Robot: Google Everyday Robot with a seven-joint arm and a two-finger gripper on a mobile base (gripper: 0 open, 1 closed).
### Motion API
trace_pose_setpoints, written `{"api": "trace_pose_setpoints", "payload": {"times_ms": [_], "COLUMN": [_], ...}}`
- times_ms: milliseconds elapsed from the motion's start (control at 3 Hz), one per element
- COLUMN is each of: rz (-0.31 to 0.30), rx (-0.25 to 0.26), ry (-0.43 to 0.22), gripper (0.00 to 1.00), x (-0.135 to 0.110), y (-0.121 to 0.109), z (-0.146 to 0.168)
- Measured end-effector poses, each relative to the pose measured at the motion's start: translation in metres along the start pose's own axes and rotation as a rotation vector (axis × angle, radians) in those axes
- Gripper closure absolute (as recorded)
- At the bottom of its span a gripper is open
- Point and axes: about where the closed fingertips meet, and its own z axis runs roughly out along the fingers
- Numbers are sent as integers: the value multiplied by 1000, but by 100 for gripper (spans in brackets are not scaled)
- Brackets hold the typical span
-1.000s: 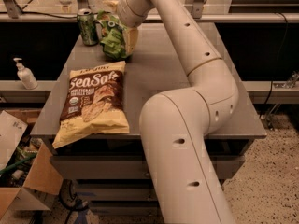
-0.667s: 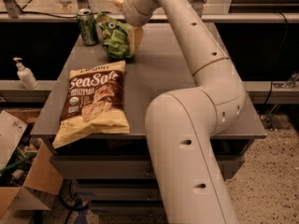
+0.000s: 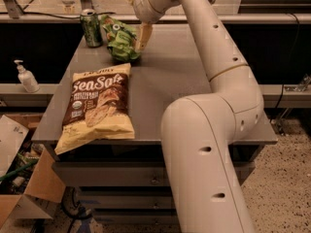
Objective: Move green rice chip bag near green can
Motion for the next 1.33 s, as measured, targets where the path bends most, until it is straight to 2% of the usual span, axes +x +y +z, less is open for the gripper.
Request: {"api": "trace_pose_setpoints", "payload": {"times_ms": [333, 667, 1333], "rz": [22, 56, 143], "rx": [52, 83, 125], "ry": [-26, 2, 147], "gripper": [0, 0, 0], "x": [-5, 10, 69], "y": [-13, -17, -5], "z": [-8, -23, -90]}}
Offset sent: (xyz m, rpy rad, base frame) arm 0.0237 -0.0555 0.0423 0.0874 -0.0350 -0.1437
